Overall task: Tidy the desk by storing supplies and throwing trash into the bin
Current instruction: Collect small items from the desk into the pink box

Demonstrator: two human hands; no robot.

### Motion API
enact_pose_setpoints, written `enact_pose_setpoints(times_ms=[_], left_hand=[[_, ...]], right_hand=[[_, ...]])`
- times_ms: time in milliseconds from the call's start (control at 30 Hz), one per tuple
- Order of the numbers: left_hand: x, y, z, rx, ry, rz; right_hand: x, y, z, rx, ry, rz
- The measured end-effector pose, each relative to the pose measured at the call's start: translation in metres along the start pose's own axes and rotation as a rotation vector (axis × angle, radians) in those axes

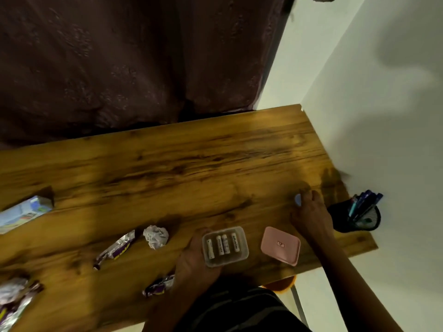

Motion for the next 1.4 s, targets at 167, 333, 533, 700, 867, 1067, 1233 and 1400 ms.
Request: enact_pose_setpoints(times_ms=[167,333,533,700,867,1067,1233,1400], left_hand=[[-0.013,-0.015,0.002,-0.07,-0.012,0.114],[-0.013,-0.014,0.001,-0.009,-0.009,0.144],[-0.014,-0.012,0.002,-0.005,0.066,0.13],[-0.016,-0.013,0.003,-0.06,0.131,0.137],[-0.015,-0.009,0.002,-0.131,0.16,0.171],[-0.016,-0.007,0.004,-0.177,0.167,0.215],[-0.016,-0.007,0.005,-0.18,0.177,0.218],[-0.019,-0.01,0.005,-0.171,0.174,0.222]], right_hand=[[0.002,-0.009,-0.022,-0.018,0.052,0.095],[-0.008,0.003,-0.005,-0.059,0.137,-0.21],[-0.069,0.041,0.087,-0.032,0.348,-0.508],[-0.123,0.033,0.131,-0.163,0.547,-0.482],[-0.155,-0.004,0.129,-0.316,0.579,-0.185],[-0.173,-0.021,0.113,-0.332,0.542,0.053],[-0.172,-0.031,0.11,-0.344,0.482,0.072],[-0.173,-0.026,0.109,-0.351,0.507,0.049]])
Point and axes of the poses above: each hand's wrist, its own z-axis away from the middle knuckle, its own y-axis out of the back of the hand, x = y × z, the point moved 4 cm from there along -z, towards the middle knuckle, and after that the axes turned 12 degrees about -x, right-handed, at the moved point
